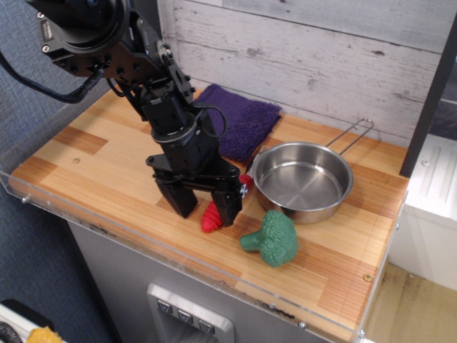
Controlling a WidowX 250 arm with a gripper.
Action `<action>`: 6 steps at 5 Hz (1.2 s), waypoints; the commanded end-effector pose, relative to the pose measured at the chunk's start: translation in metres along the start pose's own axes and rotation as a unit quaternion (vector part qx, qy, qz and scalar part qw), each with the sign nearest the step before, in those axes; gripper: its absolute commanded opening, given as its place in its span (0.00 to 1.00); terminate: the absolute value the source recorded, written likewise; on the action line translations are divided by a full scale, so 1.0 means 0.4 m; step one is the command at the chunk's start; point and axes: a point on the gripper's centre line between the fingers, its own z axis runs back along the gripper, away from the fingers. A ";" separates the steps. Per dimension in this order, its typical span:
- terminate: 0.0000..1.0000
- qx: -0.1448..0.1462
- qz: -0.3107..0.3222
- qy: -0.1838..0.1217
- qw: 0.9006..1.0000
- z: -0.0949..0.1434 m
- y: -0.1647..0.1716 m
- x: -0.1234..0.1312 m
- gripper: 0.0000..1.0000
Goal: Move the red fork away from the silver pan and against the wall.
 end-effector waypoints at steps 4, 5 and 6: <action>0.00 0.024 -0.048 0.007 0.999 -0.011 -0.071 0.049 0.00; 0.00 0.006 -0.080 -0.032 0.996 0.086 -0.075 0.032 0.00; 0.00 -0.005 -0.113 -0.085 0.990 0.207 -0.087 0.024 0.00</action>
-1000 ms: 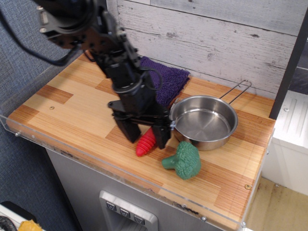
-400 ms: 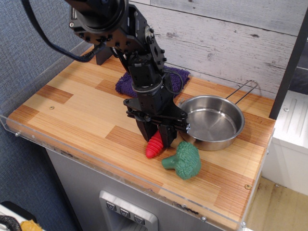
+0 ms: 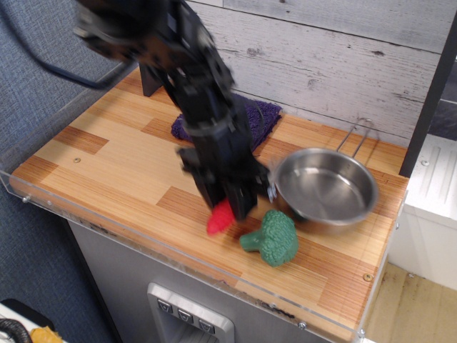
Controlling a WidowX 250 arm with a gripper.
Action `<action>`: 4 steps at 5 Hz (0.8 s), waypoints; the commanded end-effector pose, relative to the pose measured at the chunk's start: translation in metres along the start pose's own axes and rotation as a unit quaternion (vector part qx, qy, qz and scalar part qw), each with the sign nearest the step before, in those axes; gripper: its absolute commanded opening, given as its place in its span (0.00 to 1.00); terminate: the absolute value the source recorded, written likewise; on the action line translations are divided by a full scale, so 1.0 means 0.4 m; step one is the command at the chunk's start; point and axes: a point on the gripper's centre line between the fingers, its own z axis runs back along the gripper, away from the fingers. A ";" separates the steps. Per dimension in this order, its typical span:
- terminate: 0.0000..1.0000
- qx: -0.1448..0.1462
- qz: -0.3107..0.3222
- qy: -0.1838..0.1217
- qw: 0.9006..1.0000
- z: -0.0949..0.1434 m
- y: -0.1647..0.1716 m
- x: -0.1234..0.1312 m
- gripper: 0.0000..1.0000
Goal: Move the red fork away from the silver pan and against the wall.
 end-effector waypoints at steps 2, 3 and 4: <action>0.00 0.051 -0.018 -0.116 0.992 0.299 0.067 -0.042 0.00; 0.00 0.099 0.023 -0.097 0.990 0.319 0.181 -0.073 0.00; 0.00 0.128 0.048 -0.076 0.988 0.319 0.306 -0.091 0.00</action>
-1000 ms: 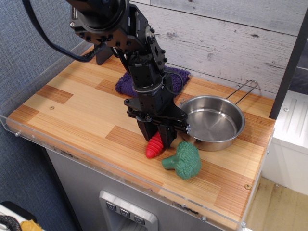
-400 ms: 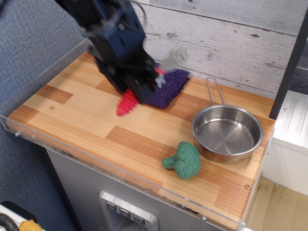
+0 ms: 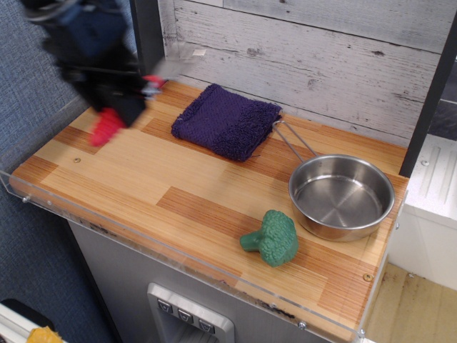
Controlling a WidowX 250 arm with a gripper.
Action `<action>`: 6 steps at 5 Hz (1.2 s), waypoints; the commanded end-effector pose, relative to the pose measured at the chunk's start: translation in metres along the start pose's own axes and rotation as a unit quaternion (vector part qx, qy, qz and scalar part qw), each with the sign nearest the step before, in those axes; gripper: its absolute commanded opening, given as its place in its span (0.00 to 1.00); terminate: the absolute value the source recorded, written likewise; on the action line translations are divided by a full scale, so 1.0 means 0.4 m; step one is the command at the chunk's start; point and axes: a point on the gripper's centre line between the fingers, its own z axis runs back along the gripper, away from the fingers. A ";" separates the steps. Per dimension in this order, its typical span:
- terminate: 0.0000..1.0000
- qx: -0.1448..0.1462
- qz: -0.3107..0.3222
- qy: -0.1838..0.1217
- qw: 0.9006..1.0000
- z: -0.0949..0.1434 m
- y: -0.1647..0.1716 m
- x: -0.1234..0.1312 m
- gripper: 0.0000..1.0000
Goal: Move the red fork away from the silver pan and against the wall.
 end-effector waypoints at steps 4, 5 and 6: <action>0.00 0.037 0.008 0.093 0.995 -0.235 0.273 -0.022 0.00; 0.00 0.038 0.004 0.099 0.994 -0.257 0.271 -0.009 0.00; 0.00 0.042 0.025 0.112 0.993 -0.270 0.262 -0.008 1.00</action>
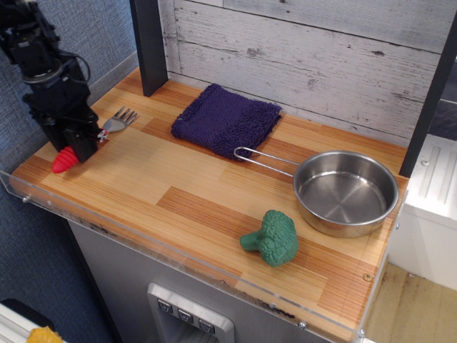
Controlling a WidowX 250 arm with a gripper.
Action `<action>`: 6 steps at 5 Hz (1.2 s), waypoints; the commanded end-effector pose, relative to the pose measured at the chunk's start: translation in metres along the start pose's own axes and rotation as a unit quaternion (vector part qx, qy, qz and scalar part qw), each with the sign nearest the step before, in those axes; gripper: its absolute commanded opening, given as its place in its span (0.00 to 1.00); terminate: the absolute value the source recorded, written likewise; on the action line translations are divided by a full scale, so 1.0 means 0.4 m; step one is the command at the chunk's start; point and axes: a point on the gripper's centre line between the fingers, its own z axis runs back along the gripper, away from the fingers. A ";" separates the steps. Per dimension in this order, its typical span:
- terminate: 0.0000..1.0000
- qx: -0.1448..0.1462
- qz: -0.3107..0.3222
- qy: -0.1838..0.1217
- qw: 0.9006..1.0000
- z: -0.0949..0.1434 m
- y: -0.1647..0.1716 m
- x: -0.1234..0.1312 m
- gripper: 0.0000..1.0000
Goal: Move the red fork away from the silver pan and against the wall.
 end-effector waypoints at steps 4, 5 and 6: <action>0.00 0.005 -0.008 -0.081 0.997 0.275 -0.137 0.010 1.00; 0.00 -0.052 -0.021 -0.074 0.996 0.241 -0.212 0.006 1.00; 0.00 -0.056 -0.034 -0.053 0.996 0.195 -0.257 0.000 1.00</action>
